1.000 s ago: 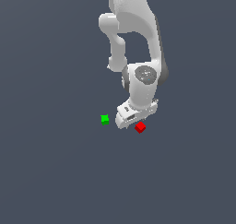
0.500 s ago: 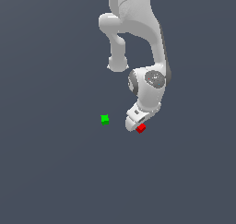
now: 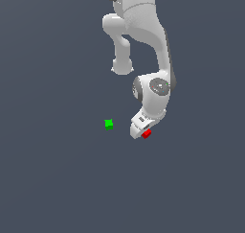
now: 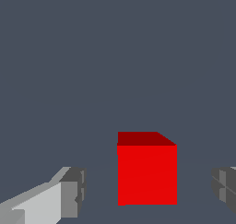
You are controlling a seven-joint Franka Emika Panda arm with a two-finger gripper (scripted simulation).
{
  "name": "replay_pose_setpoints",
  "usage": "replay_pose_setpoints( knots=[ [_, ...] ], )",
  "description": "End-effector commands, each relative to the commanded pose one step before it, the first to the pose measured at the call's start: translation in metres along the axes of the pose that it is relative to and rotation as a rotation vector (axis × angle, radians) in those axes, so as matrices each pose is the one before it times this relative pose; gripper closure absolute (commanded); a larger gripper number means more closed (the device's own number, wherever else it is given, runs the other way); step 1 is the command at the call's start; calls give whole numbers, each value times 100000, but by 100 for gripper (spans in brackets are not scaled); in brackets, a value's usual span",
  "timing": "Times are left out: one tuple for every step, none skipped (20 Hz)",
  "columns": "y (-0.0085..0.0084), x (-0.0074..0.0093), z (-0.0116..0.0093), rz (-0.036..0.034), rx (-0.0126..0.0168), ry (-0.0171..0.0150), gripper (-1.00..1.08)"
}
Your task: Stack the red cube on top of the green cube.
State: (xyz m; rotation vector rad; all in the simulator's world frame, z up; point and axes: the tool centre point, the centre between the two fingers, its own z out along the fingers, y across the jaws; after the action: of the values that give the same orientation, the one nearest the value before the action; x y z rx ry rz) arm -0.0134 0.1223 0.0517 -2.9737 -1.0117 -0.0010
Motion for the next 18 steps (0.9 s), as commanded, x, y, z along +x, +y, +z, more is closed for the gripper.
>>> replay_pose_setpoints(
  knots=[
    [-66,-81,1329,-200,22,-94,-92],
    [-12,-11,473,-68,-11,3,-92],
    [-13,-1,400,-68,-13,3,-92],
    [23,-7,332,0,0,0,-92],
    [-15,23,253,-67,-17,4,-92],
    [21,15,190,0,0,0,-92],
    [18,22,125,0,0,0,-92],
    [13,21,67,0,0,0,-92],
    [5,9,20,0,0,0,-92],
    [0,0,0,0,0,0,108],
    [0,0,0,0,0,0,108],
    [0,0,0,0,0,0,108],
    [0,0,0,0,0,0,108],
    [0,0,0,0,0,0,108],
    [0,0,0,0,0,0,108],
    [0,0,0,0,0,0,108],
    [0,0,0,0,0,0,108],
    [0,0,0,0,0,0,108]
  ],
)
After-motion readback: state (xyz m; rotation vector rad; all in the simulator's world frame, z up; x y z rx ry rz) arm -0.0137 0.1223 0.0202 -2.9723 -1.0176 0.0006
